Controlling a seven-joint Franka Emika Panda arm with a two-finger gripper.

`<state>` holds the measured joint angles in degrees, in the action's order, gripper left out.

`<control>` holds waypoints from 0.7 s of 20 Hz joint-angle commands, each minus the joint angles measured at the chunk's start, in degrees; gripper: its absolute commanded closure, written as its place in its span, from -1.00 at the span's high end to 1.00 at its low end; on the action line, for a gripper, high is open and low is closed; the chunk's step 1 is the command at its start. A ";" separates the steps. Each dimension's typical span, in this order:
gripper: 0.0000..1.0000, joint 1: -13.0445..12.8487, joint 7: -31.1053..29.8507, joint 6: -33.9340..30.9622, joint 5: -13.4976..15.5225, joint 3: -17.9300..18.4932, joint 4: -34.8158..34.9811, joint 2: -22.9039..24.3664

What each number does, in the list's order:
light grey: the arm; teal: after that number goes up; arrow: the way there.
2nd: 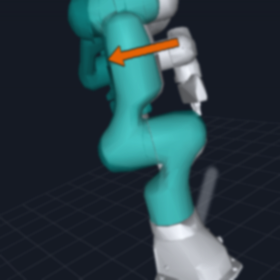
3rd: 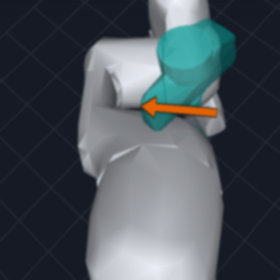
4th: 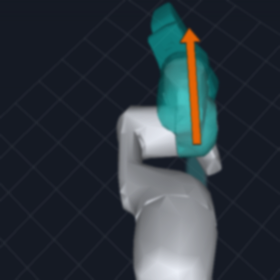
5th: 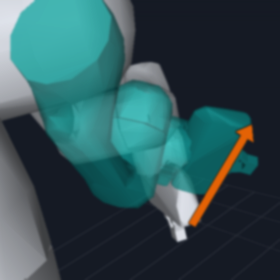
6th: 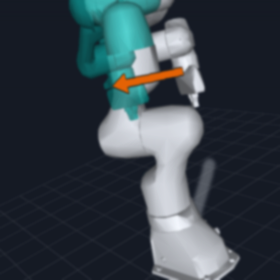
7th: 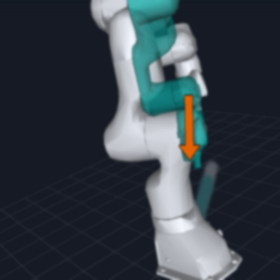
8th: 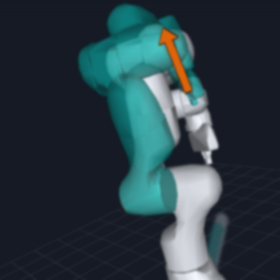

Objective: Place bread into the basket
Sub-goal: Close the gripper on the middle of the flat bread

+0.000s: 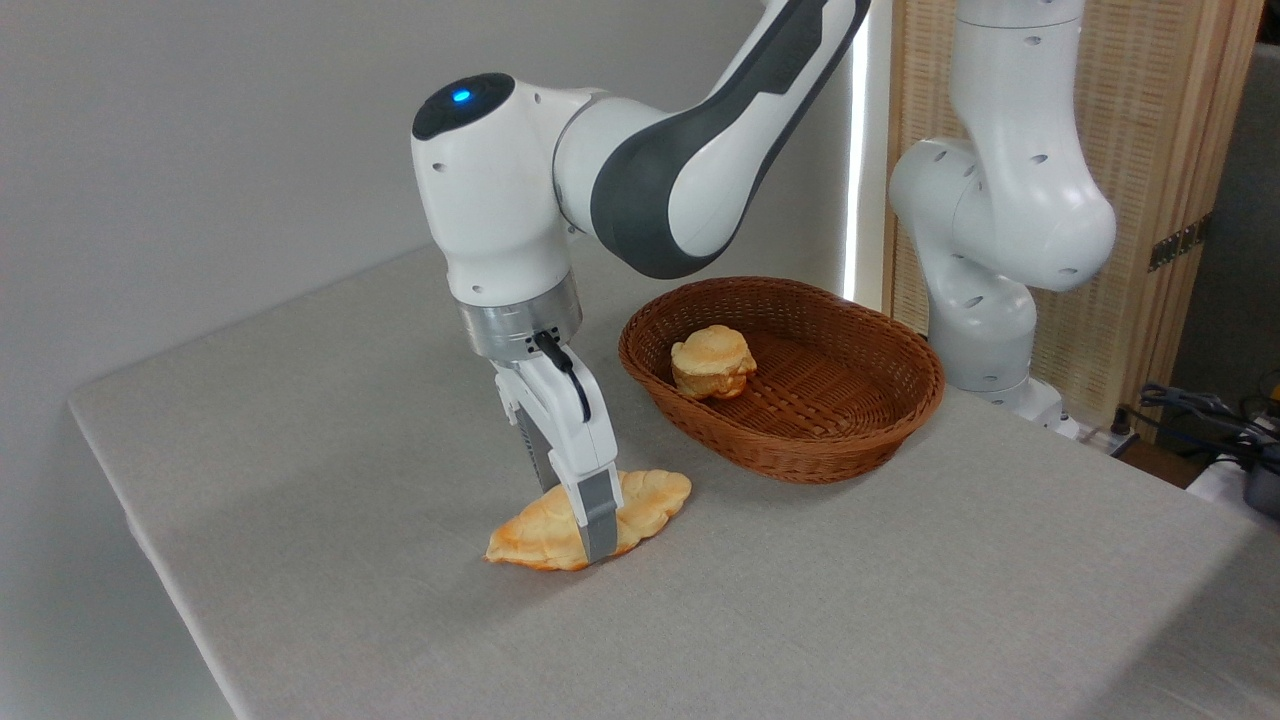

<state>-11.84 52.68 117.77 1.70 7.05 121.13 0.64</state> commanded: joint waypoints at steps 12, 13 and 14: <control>0.34 -0.37 1.02 1.06 -0.56 0.51 0.24 -0.38; 0.19 -0.37 1.02 1.06 -0.56 0.51 0.24 -0.38; 0.17 -0.37 1.02 0.97 -0.47 0.51 0.24 -0.29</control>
<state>-11.88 52.72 117.78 1.70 7.06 121.13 0.22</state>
